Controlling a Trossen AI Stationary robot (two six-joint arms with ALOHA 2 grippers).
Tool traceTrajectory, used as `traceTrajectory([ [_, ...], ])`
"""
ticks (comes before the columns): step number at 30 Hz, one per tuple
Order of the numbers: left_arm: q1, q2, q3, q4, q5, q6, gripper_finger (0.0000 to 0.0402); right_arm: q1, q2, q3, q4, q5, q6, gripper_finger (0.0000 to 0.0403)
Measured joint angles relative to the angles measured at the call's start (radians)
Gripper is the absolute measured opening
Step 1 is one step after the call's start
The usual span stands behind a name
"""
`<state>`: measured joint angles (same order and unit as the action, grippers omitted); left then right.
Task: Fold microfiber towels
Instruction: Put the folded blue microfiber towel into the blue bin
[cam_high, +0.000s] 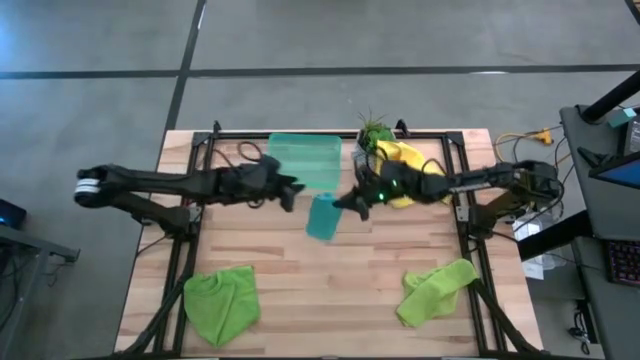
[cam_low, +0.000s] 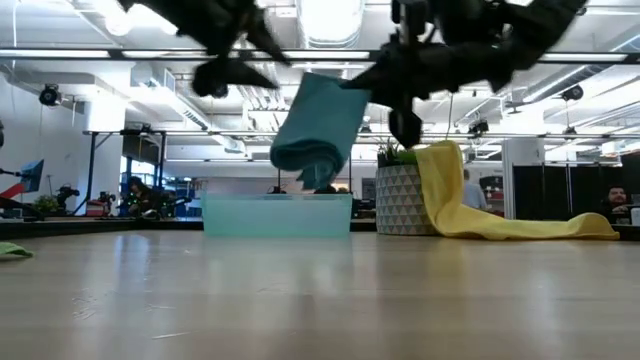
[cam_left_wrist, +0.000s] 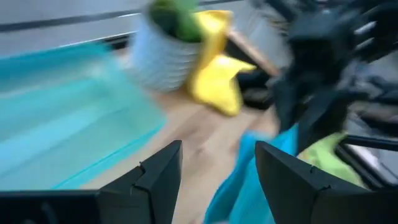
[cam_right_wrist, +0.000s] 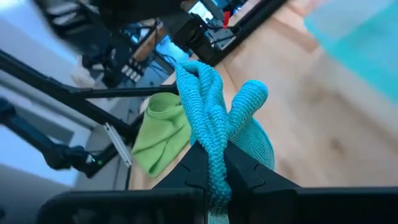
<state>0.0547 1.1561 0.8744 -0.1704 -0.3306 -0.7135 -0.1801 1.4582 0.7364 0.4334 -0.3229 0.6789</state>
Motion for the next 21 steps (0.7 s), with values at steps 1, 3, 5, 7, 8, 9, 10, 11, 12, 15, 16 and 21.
traceTrajectory([
  [1,0.000,-0.034,-0.017,-0.037,-0.015,-0.031,0.0187,-0.023,0.000,0.039,-0.051,-0.031,-0.039,0.0018],
  [3,0.000,-0.102,-0.056,-0.094,-0.021,-0.092,0.0187,-0.066,0.003,0.126,-0.170,-0.079,-0.121,0.0018],
  [5,-0.002,-0.159,-0.101,-0.093,-0.021,-0.153,0.0187,-0.104,0.017,0.217,-0.280,-0.116,-0.203,0.0018],
  [7,-0.006,-0.214,-0.147,-0.090,-0.021,-0.209,0.0187,-0.138,0.043,0.310,-0.366,-0.151,-0.274,0.0018],
  [8,-0.008,-0.236,-0.167,-0.080,-0.021,-0.230,0.0187,-0.156,0.061,0.354,-0.398,-0.171,-0.307,0.0018],
  [9,-0.009,-0.257,-0.184,-0.075,-0.021,-0.249,0.0187,-0.173,0.082,0.396,-0.427,-0.195,-0.333,0.0018],
  [10,-0.009,-0.276,-0.200,-0.074,-0.022,-0.262,0.0187,-0.191,0.107,0.440,-0.452,-0.222,-0.353,0.0018],
  [11,-0.011,-0.293,-0.215,-0.073,-0.022,-0.278,0.0187,-0.210,0.135,0.480,-0.473,-0.252,-0.365,0.0018],
  [12,-0.011,-0.308,-0.228,-0.068,-0.022,-0.293,0.0187,-0.227,0.166,0.517,-0.491,-0.281,-0.369,0.0018],
  [15,-0.013,-0.345,-0.249,-0.061,-0.023,-0.295,0.0187,-0.269,0.271,0.624,-0.506,-0.362,-0.369,0.0017],
  [16,-0.013,-0.352,-0.249,-0.057,-0.024,-0.277,0.0187,-0.278,0.306,0.660,-0.510,-0.384,-0.369,0.0017],
  [21,-0.013,-0.403,-0.246,-0.050,-0.026,-0.198,0.0187,-0.320,0.506,0.883,-0.513,-0.483,-0.352,0.0017],
])
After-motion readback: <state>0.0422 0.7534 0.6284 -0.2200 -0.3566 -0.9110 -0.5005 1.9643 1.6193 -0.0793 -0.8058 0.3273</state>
